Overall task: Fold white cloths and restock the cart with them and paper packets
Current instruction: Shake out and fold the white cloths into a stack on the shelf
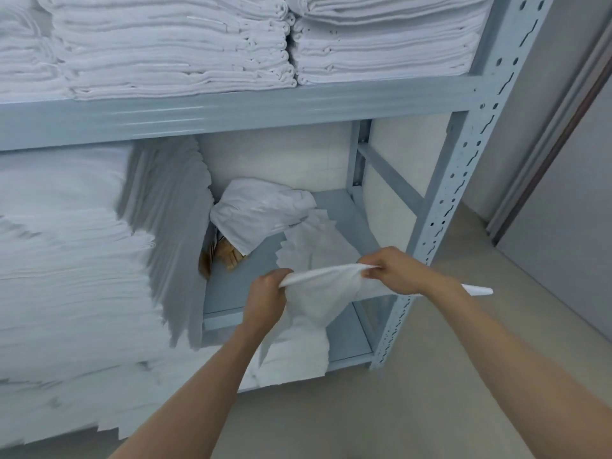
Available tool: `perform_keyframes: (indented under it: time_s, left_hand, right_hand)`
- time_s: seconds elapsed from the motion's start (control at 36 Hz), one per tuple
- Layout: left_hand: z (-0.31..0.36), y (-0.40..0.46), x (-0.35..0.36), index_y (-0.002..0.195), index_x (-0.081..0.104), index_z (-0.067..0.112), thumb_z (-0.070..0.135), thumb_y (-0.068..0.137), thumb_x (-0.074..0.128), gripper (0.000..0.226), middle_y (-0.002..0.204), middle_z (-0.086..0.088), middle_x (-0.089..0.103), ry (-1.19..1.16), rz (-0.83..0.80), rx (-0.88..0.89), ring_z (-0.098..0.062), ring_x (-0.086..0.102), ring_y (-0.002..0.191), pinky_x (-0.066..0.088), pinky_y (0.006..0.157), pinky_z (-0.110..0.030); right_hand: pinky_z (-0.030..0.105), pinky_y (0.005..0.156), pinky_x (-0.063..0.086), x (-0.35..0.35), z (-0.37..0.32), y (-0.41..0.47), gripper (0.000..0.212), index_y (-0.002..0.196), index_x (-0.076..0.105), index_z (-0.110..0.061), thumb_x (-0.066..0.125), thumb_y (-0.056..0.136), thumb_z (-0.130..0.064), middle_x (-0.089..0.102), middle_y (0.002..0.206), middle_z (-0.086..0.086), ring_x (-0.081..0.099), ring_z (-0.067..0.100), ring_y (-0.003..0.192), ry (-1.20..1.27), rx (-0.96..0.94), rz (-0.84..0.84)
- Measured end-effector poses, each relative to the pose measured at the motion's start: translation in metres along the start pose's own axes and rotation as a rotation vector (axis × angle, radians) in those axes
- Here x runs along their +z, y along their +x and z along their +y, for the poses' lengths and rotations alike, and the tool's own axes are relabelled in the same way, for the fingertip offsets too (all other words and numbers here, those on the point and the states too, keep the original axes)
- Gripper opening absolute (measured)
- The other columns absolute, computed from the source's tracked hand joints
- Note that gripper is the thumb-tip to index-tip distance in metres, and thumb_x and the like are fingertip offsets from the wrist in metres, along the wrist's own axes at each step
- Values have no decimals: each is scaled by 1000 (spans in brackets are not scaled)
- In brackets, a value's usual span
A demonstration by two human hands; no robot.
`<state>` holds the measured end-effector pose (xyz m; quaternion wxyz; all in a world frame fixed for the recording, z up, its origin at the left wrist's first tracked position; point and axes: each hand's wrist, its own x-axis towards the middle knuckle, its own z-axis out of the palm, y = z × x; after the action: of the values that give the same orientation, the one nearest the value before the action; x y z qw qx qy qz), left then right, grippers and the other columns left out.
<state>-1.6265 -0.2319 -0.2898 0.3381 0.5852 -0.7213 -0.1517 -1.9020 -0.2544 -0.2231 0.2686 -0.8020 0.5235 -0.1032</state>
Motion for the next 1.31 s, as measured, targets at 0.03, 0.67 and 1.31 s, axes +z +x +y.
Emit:
perform_keyframes:
  time_s: [0.03, 0.67, 1.31]
  left_hand:
    - [4, -4, -4, 102, 75, 4, -16, 80, 56, 35, 93, -12, 75, -42, 53, 16, -26, 66, 81, 40, 67, -24]
    - [41, -35, -59, 78, 70, -5, 5, 95, 56, 24, 69, -20, 66, 24, 367, -270, -26, 54, 60, 31, 53, -32]
    - [94, -57, -51, 69, 53, 16, 48, 96, 58, 43, 78, -6, 57, 324, -434, -160, -31, 60, 85, 33, 65, -34]
  right_hand:
    - [13, 64, 37, 8, 0, -6, 20, 86, 69, -18, 55, 100, -14, 68, 85, -3, 58, 10, 78, 19, 8, 50]
    - [32, 60, 44, 53, 6, -65, 21, 78, 62, -15, 54, 97, -21, 63, 73, 4, 61, 27, 72, 67, 380, 541]
    - [39, 87, 48, 4, 2, -82, 61, 127, 56, -6, 54, 94, -57, 61, 124, 15, 60, 32, 110, -7, 400, 130]
